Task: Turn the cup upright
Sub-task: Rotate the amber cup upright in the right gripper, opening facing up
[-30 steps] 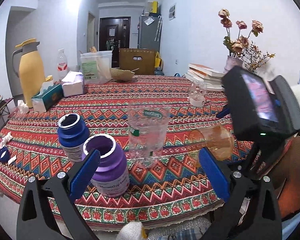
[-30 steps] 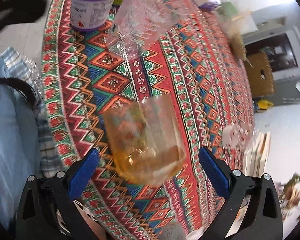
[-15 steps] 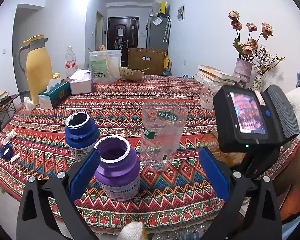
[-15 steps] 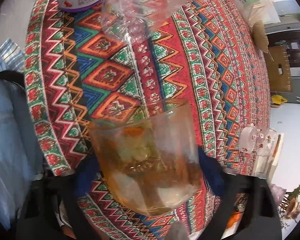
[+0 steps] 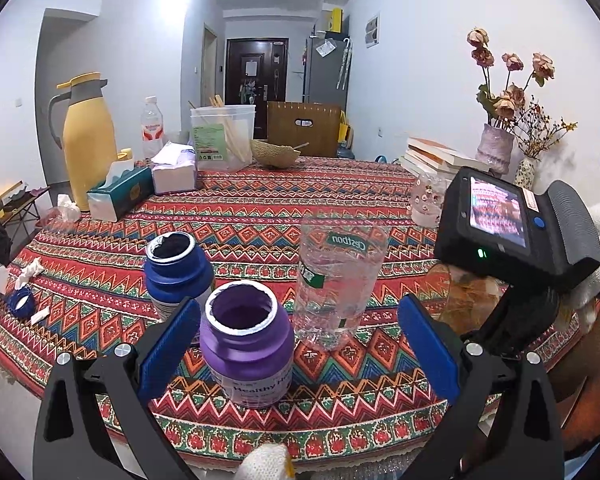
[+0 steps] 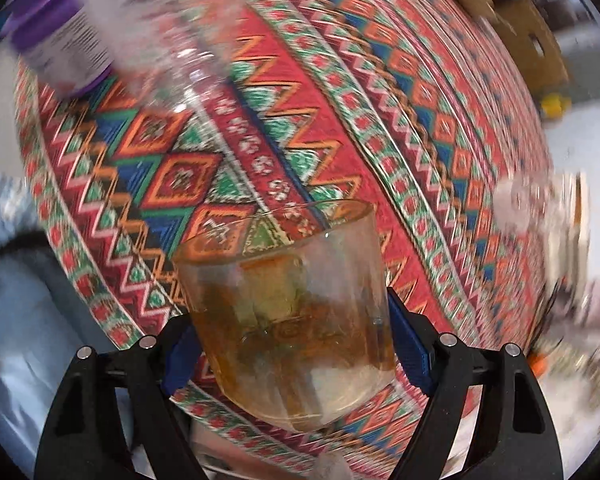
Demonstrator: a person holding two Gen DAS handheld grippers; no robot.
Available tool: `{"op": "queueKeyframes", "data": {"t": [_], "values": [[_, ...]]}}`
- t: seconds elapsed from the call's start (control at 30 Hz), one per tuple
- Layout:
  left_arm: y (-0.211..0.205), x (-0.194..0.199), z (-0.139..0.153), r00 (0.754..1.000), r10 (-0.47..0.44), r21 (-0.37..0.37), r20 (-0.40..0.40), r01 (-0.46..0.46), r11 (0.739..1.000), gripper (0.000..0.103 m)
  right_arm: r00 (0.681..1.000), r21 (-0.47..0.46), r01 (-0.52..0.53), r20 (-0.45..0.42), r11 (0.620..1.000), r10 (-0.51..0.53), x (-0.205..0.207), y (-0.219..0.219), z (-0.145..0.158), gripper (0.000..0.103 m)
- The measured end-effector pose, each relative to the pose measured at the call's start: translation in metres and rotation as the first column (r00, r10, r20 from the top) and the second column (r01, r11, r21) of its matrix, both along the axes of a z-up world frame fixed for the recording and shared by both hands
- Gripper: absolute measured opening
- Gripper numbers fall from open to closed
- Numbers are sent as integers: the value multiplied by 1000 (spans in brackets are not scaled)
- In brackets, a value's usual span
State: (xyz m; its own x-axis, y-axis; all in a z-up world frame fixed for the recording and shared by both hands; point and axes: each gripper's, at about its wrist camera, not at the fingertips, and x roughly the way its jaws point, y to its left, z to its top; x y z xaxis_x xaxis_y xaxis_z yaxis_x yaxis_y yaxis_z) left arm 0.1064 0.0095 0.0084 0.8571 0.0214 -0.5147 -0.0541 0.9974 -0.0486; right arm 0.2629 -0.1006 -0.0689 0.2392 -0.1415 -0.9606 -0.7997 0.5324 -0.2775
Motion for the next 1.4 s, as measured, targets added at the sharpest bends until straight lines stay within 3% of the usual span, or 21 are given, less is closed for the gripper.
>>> {"op": "queueKeyframes", "data": {"t": [0.17, 0.33, 0.43, 0.5, 0.57, 0.7, 1.07, 1.23, 1.4], "values": [[6, 2, 1, 1000, 10, -20, -13, -10, 1000, 96, 964, 92, 258, -83, 962, -251, 16, -12, 5, 79], [11, 2, 1, 1000, 1, -41, -14, -2, 999, 96, 871, 150, 487, -151, 861, -467, 27, -28, 8, 79], [13, 0, 1, 1000, -10, -54, -11, 9, 999, 96, 789, 179, 613, -195, 769, -583, 34, -40, 10, 79], [14, -1, 1, 1000, -15, -60, -7, 15, 998, 96, 742, 188, 669, -222, 719, -632, 40, -45, 10, 79], [15, -2, 1, 1000, -22, -65, -6, 22, 998, 96, 719, 190, 694, -235, 695, -654, 44, -47, 10, 79], [14, -2, 1, 999, -36, -69, -3, 36, 997, 96, 707, 196, 706, -240, 680, -665, 56, -47, 12, 79], [12, -1, 0, 999, -44, -72, -10, 43, 996, 96, 604, 231, 796, -363, 559, -710, 107, -73, 11, 79], [11, 0, -1, 999, -43, -68, -14, 42, 997, 96, 609, 241, 793, -358, 560, -708, 128, -83, 9, 79], [12, 2, -1, 999, -42, -60, -20, 40, 997, 96, 616, 204, 782, -391, 588, -684, 141, -78, -6, 79]]}}
